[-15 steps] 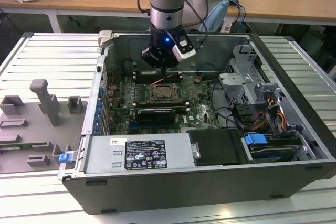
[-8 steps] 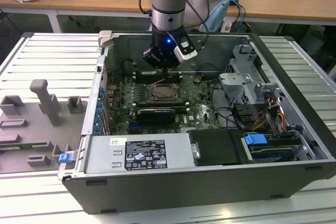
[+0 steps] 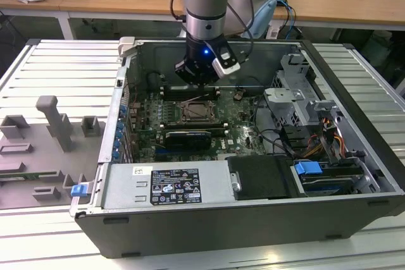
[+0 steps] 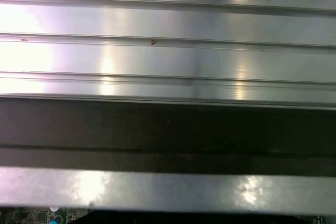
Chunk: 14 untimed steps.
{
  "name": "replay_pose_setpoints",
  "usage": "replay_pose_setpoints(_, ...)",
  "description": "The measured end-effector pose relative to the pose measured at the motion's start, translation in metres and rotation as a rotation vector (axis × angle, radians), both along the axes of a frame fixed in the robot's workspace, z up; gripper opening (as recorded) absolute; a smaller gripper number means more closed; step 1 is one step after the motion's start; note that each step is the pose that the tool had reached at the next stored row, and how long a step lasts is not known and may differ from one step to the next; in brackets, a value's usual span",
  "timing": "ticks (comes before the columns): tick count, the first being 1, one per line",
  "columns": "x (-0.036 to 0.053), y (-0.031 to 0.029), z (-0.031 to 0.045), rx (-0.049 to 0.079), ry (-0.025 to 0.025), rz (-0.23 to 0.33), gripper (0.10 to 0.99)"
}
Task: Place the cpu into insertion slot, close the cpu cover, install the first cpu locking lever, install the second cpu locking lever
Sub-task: 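Install the first cpu locking lever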
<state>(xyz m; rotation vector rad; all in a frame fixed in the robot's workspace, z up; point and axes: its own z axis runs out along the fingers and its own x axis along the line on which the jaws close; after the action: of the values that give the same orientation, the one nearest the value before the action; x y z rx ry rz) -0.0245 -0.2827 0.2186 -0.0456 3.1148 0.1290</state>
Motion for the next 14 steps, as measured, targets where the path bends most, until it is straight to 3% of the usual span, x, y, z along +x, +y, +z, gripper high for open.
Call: replay_pose_setpoints(14, 0.0068, 0.0012, -0.0122, -0.002, -0.0001, 0.000, 0.102)
